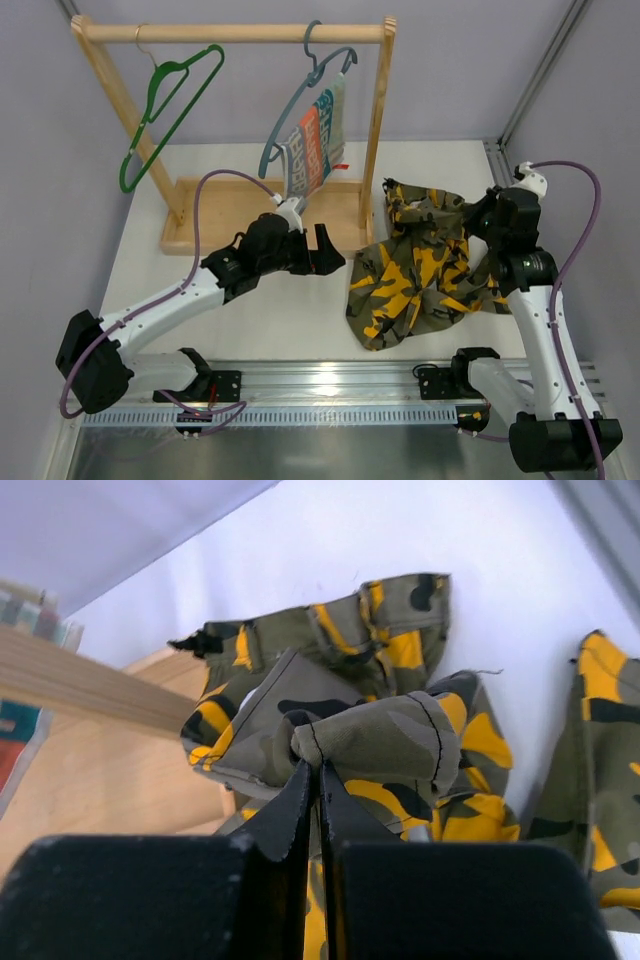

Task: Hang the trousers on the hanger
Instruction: Move the trousers to the center of the board

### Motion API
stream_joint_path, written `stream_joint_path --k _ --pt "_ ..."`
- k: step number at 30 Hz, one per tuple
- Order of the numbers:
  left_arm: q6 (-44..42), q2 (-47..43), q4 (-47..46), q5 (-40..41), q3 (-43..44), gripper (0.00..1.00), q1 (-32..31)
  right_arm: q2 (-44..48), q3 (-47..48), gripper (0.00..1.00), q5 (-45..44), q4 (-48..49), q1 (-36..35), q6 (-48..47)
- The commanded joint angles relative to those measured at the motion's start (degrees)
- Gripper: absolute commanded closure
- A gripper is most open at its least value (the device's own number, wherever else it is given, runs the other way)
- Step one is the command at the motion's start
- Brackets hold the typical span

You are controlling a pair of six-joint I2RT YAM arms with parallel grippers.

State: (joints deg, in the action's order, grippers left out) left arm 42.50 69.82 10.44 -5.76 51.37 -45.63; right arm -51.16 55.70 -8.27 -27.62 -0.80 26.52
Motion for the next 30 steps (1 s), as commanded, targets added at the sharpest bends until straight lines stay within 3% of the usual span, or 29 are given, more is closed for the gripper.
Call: stream_joint_path --k 1,10,21,23,25,28,30 --pt "-1.5 -1.9 -0.2 0.8 2.2 0.0 0.0 2.3 -0.6 0.96 11.8 -1.0 0.1 1.2" --pt "0.2 -3.1 -2.5 0.4 0.6 0.0 0.0 1.9 -8.9 0.96 32.3 12.7 -4.1 10.1" --pt "0.7 -3.2 0.1 2.9 0.4 0.0 0.1 -9.6 -9.8 0.96 26.1 25.5 -24.8 17.9" --pt "0.6 -3.9 0.6 3.5 0.0 0.0 0.1 -10.8 -9.1 0.89 25.2 23.5 -25.3 16.3" --pt "0.3 -5.0 1.5 4.3 -0.3 0.0 0.1 -11.3 -7.8 0.69 21.3 20.3 -25.3 14.2" --pt "-0.2 -6.4 2.7 5.2 -1.1 0.0 0.1 -10.1 -3.9 0.5 15.6 11.9 -25.1 8.6" --pt "-0.5 -6.9 3.0 5.2 -1.4 0.0 0.1 -9.1 -1.1 0.46 8.6 6.2 -24.7 5.9"
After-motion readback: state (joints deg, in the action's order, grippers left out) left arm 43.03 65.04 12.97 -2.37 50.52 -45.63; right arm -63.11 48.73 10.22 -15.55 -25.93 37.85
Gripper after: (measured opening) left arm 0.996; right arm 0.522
